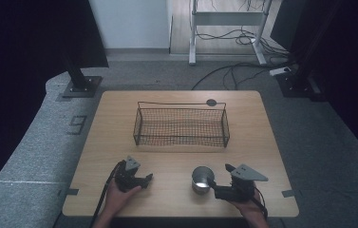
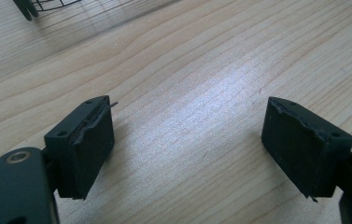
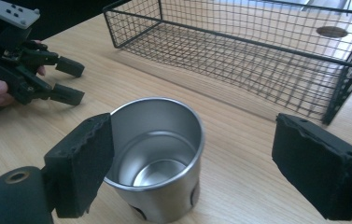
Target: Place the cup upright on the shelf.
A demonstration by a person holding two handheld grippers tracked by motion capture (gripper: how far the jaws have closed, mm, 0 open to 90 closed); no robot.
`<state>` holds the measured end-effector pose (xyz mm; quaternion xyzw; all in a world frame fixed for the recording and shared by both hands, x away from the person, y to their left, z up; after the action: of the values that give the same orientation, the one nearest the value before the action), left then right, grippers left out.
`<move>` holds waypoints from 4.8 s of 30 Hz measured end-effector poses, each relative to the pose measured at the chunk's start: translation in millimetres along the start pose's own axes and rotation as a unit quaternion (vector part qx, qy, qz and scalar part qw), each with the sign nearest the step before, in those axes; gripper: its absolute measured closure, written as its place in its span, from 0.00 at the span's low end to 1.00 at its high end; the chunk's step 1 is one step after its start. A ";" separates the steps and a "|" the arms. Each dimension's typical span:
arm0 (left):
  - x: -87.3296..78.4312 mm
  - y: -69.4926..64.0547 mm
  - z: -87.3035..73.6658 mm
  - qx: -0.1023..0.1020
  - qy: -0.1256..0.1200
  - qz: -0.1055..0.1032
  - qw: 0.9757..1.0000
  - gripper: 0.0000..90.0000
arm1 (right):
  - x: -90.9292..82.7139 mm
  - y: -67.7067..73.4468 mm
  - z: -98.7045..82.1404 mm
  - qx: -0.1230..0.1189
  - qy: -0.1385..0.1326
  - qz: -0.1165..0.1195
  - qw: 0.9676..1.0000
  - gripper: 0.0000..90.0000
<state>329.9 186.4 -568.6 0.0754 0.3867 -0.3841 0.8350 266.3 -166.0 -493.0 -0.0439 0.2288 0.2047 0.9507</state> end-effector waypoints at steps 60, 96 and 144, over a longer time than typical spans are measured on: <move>-0.1 0.1 0.0 0.001 0.001 0.000 1.000 0.19 | 50.6 39.2 -13.2 -0.051 0.048 0.001 0.998 0.15; -0.1 0.1 0.0 0.000 0.001 0.000 1.000 0.19 | 32.5 23.2 15.0 -0.027 0.005 0.005 1.000 0.15; -0.2 0.1 -0.1 0.001 0.001 0.000 1.000 0.19 | 32.8 13.4 70.8 -0.032 -0.029 -0.003 0.999 0.15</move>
<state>329.8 186.6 -568.5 0.0763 0.3872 -0.3845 0.8345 317.0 -129.2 -444.6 -0.0693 0.1945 0.2102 0.9556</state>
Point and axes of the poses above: each handheld gripper's, and its own axes: x roughly forward along the jaws, z roughly out of its top, y roughly to its left, the point moved 3 cm from there along x, roughly forward along the jaws, and after that the axes turned 13 degrees about -z, right-handed, at the moved point
